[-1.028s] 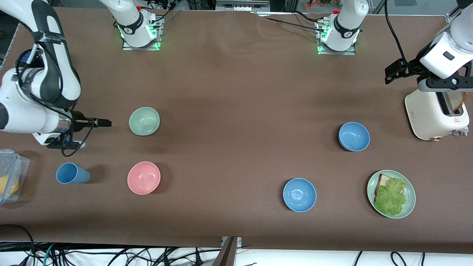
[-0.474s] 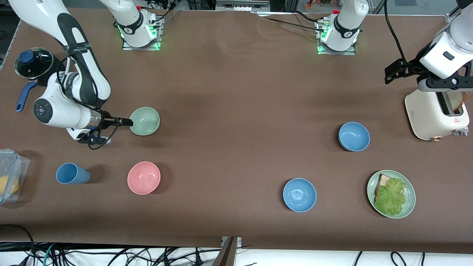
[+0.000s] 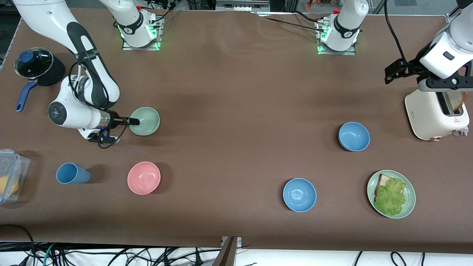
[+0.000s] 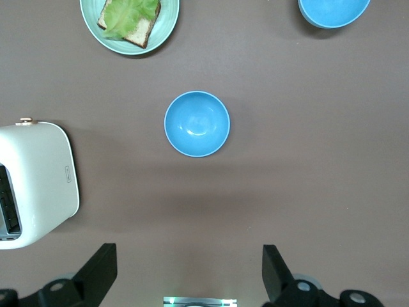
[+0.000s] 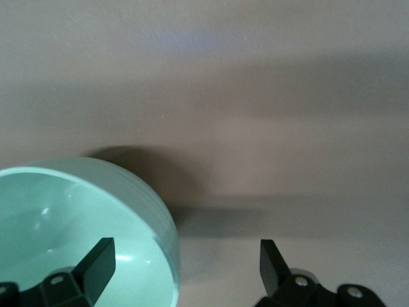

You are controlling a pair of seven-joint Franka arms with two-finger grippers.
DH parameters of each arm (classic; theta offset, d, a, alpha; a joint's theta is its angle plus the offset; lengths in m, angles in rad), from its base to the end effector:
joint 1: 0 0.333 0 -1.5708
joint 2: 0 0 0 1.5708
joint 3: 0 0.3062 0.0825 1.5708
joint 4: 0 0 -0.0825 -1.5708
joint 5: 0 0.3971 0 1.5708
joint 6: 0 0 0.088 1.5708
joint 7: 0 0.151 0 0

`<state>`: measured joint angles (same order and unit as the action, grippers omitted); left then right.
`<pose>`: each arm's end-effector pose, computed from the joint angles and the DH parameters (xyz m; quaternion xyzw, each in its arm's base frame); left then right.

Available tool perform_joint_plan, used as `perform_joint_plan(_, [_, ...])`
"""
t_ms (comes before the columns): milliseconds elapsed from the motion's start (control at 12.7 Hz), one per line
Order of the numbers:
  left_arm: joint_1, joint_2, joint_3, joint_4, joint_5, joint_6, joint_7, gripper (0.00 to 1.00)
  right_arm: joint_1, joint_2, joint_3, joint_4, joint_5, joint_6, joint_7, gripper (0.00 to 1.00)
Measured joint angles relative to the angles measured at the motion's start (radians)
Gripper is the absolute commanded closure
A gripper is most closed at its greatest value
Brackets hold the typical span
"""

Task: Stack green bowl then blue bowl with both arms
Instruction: 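Close the right gripper on the green bowl's rim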

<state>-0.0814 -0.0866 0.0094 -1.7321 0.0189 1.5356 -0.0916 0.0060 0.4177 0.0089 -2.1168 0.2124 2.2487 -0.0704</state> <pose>0.5276 -0.0350 0.5381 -0.9984 -0.0096 0.0540 0.0135 0.5367 0.0215 0.1315 -0.9865 0.0357 0.1396 0.0780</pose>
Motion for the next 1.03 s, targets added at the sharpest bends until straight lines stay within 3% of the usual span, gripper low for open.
perform_joint_plan(79, [0.000, 0.000, 0.000, 0.000, 0.000, 0.000, 0.000, 0.00, 0.000, 0.006, 0.000, -0.003, 0.000, 0.001, 0.000, 0.21])
perform_joint_plan(237, [0.000, 0.000, 0.000, 0.000, 0.000, 0.000, -0.001, 0.00, 0.000, 0.016, 0.000, -0.005, 0.000, 0.000, 0.000, 0.87])
perform_joint_plan(316, [0.000, 0.000, 0.000, 0.000, 0.000, 0.000, -0.001, 0.00, 0.000, 0.019, 0.000, -0.005, 0.000, -0.001, 0.000, 1.00])
perform_joint_plan(791, [0.000, 0.000, 0.000, 0.000, 0.000, -0.001, -0.001, 0.00, 0.001, 0.019, 0.025, 0.004, 0.001, -0.004, 0.000, 1.00])
perform_joint_plan(1028, [0.000, 0.000, 0.000, 0.000, 0.000, -0.001, -0.001, 0.00, 0.004, 0.004, 0.039, 0.063, 0.006, -0.069, 0.000, 1.00])
